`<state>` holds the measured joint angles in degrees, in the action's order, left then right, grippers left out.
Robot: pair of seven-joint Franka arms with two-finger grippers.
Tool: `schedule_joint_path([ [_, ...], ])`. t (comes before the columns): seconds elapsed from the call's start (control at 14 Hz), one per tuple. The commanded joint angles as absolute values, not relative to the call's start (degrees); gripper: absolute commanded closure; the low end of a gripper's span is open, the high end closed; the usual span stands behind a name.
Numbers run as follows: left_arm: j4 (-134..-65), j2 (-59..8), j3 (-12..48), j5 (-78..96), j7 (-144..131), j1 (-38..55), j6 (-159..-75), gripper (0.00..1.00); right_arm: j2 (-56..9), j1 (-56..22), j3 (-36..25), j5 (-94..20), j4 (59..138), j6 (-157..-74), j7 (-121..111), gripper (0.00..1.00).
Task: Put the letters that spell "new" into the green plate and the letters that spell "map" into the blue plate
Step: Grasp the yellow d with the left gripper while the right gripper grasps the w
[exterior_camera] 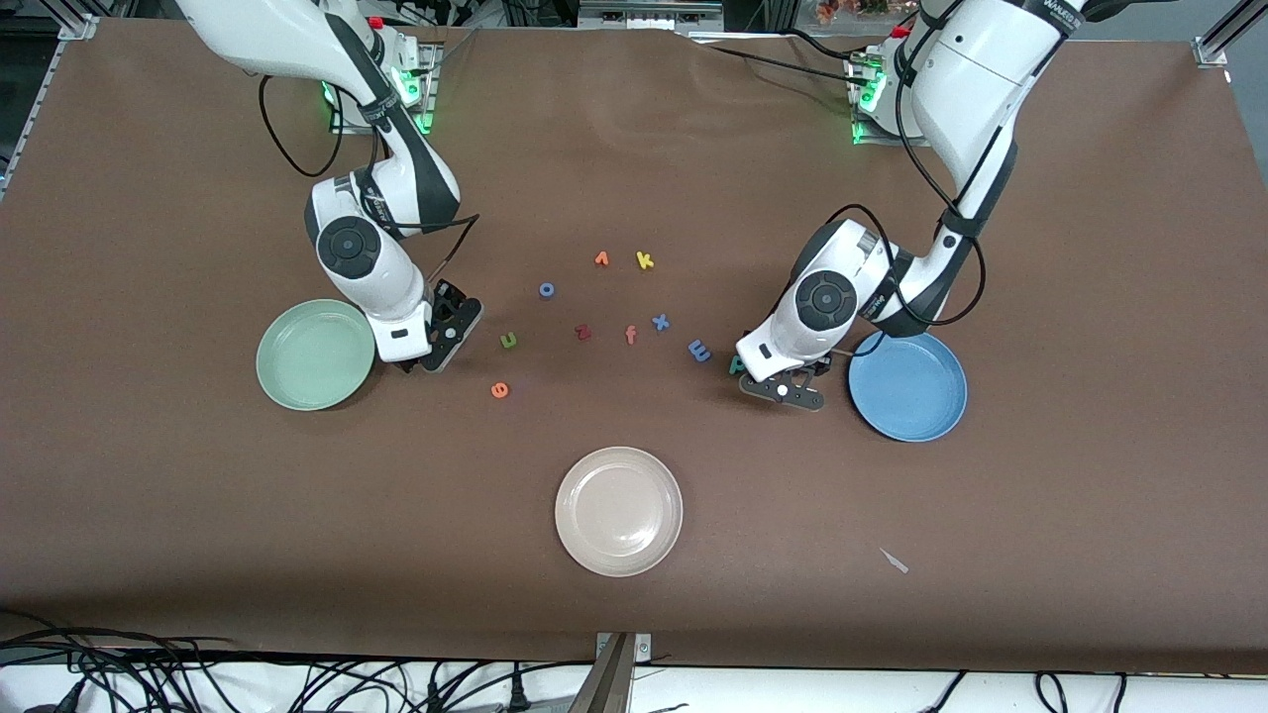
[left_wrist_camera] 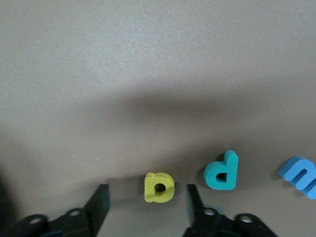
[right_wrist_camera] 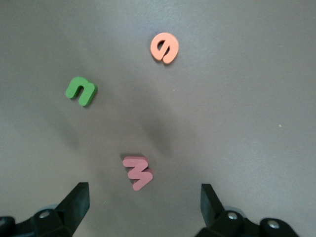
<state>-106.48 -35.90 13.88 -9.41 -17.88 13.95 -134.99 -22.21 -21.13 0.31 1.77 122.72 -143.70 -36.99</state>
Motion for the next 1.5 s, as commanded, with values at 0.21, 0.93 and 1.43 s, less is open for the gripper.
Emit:
schedule_joint_path([
  [0.21,-106.79,-36.47,13.80,-10.90,-19.25,14.15,-135.97,0.37,-23.82,-21.01,0.18,2.72,125.33,-148.88,-39.20,0.01],
  [0.93,-106.44,-36.04,13.80,-11.51,-18.72,14.06,-136.59,0.92,-24.87,-21.18,0.18,2.72,126.12,-149.15,-39.55,0.27],
  [1.43,-99.84,-31.30,12.75,-11.60,-10.65,10.12,-118.66,0.90,-25.84,-21.36,0.26,2.72,126.04,-150.64,-39.55,0.39],
])
